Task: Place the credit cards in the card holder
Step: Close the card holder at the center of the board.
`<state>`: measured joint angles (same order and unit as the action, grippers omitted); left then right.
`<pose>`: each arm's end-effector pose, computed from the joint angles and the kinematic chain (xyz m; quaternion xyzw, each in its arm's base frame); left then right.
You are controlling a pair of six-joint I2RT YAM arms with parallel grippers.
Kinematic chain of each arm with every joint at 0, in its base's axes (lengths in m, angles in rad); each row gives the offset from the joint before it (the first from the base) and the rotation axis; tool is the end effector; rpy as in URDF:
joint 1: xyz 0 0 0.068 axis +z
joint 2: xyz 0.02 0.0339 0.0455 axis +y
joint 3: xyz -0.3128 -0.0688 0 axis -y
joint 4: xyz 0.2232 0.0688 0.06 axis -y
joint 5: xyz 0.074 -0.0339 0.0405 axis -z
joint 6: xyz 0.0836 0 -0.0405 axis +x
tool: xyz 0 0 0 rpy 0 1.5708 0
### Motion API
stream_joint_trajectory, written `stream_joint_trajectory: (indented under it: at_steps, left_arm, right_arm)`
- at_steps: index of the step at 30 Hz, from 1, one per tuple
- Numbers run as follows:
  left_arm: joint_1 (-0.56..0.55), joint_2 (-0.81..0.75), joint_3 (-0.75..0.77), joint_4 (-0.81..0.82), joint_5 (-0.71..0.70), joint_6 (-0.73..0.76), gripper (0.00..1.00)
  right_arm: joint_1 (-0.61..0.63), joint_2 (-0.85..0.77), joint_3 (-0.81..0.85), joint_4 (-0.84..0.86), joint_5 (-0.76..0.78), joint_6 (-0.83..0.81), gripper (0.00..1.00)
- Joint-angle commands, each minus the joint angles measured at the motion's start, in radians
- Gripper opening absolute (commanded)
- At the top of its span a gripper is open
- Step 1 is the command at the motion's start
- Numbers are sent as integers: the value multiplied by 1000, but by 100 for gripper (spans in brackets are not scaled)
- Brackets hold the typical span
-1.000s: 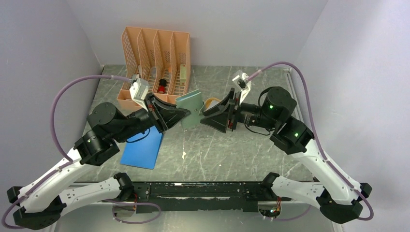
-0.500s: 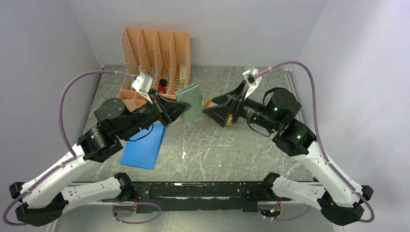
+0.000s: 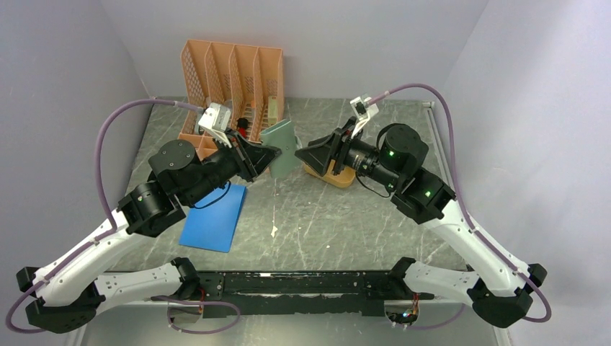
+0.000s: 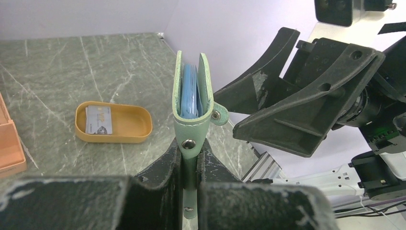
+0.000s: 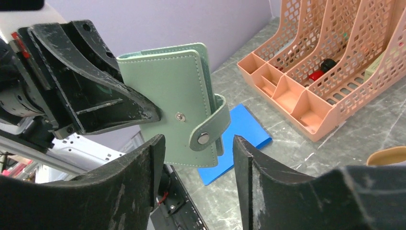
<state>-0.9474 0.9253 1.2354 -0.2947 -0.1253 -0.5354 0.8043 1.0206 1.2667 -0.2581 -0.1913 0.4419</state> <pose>0.1153 -0.1425 0.4910 0.0996 0.6946 -0.4478 0.5541 0.1372 0.1654 0.4908 -0.1936 0.6844 0.4634 0.5285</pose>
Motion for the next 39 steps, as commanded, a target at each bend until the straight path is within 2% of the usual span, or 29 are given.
stream_joint_trajectory:
  at_steps: [1,5,14,18,20,24,34,39]
  left_arm:
    - [-6,-4,34,4,-21,0,5]
    - [-5,-3,33,8,-14,-1,5]
    - [-6,-12,25,10,-10,-3,5]
    - [-6,-17,23,9,-11,-3,5]
    - [-6,-19,23,6,-14,-2,5]
    - [-6,-23,18,5,-20,-1,5]
    - [-6,-25,17,5,-19,-3,5]
    - [-6,-26,18,6,-16,-4,5]
  right_arm:
    - [-5,-9,4,53,6,15,51]
    - [-5,2,10,44,13,16,32]
    - [-5,17,21,10,38,15,25]
    - [-5,15,19,12,42,19,15]
    - [-4,12,17,15,38,21,15]
    - [-5,1,9,21,36,25,25]
    - [-4,-24,-8,30,39,22,7]
    - [-5,-15,-1,23,29,21,4]
